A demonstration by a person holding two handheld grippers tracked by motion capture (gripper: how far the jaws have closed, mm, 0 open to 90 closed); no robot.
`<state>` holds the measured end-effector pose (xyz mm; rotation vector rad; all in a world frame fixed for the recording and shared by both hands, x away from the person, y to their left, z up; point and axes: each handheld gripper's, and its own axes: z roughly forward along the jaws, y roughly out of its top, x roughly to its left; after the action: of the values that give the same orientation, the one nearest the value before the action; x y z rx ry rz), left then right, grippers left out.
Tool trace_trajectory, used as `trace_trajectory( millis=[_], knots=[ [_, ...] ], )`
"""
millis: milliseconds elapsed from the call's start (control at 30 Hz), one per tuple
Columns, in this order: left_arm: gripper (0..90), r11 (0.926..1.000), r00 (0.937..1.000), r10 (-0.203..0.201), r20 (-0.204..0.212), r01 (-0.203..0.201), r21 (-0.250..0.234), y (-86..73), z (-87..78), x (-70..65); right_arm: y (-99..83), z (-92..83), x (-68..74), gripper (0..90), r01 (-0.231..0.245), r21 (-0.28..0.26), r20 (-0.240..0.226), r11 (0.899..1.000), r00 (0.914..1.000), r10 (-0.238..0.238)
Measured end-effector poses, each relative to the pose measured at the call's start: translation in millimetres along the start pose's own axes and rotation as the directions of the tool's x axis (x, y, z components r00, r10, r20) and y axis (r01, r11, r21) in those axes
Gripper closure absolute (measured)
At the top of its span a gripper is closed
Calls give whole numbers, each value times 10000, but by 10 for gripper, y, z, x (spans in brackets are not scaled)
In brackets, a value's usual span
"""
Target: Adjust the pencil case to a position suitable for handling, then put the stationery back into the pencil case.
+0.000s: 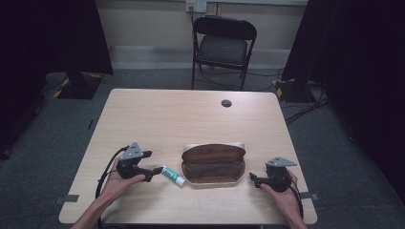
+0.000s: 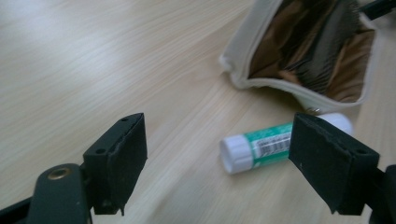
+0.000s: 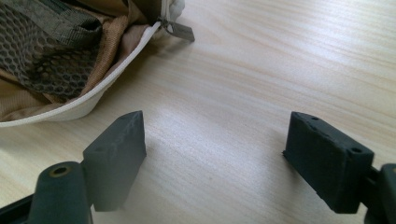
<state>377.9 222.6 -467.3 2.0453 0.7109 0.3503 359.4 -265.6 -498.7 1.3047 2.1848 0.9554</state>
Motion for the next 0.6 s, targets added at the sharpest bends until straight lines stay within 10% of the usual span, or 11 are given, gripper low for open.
trace_trajectory(
  millis=[367,600],
  knots=[
    [246,9943,9898,886,1118,-946,488,120,250,-285,-19,-5,17,190,-72,-91,148,9999,9999,73],
    [225,9883,9856,1291,1090,-1368,671,105,316,-297,-19,-6,18,191,-77,-89,147,9999,9999,78]
  ],
)
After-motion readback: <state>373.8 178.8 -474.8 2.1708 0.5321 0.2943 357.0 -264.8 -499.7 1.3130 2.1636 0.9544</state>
